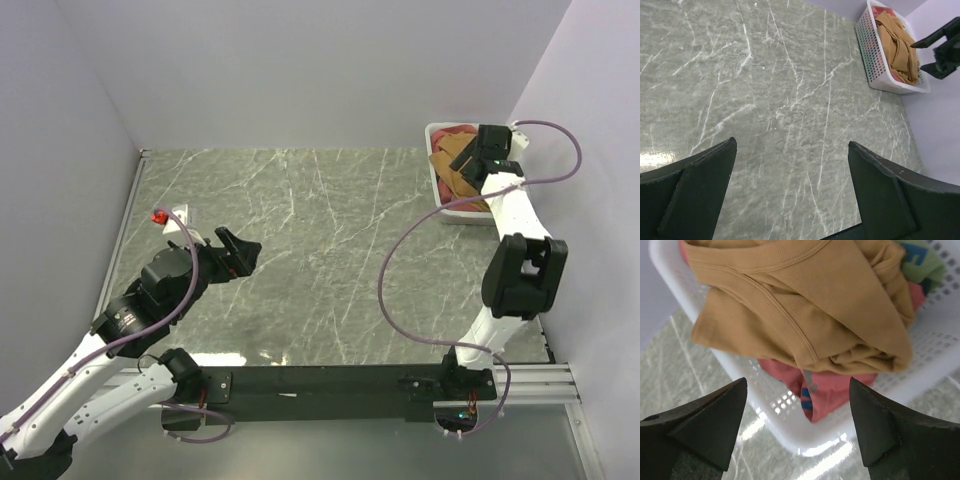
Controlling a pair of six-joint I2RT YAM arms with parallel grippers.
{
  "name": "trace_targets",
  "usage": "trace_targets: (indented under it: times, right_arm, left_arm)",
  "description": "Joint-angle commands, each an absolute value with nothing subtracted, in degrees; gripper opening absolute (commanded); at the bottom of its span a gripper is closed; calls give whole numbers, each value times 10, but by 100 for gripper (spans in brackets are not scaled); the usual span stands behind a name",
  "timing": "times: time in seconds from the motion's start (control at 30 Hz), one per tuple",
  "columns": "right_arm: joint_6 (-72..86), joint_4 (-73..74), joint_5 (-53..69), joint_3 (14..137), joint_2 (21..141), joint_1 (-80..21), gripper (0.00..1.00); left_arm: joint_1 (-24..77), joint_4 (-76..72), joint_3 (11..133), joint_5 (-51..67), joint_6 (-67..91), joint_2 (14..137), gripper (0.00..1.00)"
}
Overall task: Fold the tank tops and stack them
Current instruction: Grab the tank top from the pile, then move the tank top to the center of the board
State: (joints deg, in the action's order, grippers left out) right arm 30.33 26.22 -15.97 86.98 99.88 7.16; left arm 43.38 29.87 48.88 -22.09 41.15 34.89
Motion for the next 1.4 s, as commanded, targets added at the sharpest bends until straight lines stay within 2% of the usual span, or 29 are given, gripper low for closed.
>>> trace_targets:
  times: [0.0,0.23,0.43,0.53,0.57,0.63,0.67,0.77,1.07,1.37]
  right_arm:
    - [314,212,-156,904,1032,71,88]
    - [317,178,-190,927,1100,75,86]
    - [319,165,-187,939,1136,78,77]
    - [321,170,-195,950,1147,78,62]
    - [323,171,-198,952,1147,78,49]
    - [318,164,-200,948,1144,78,36]
    - [317,164,-202,949,1142,78,23]
    - [310,174,-216,955,1136,78,0]
    - [299,184,-203,958,1019,78,0]
    - [290,187,-88,1004,877,53,0]
  left_arm:
    - [436,301,501,-213,400,346,99]
    - [436,300,490,-217,393,356,99]
    - [435,293,484,-220,387,362,99]
    - [436,295,487,-218,388,368,99]
    - [436,294,487,-216,388,368,99]
    - [436,291,486,-214,387,368,99]
    - [436,290,486,-214,387,369,99]
    - [436,291,486,-215,387,372,99]
    - [435,299,502,-228,389,367,99]
    - [435,312,526,-257,394,350,99]
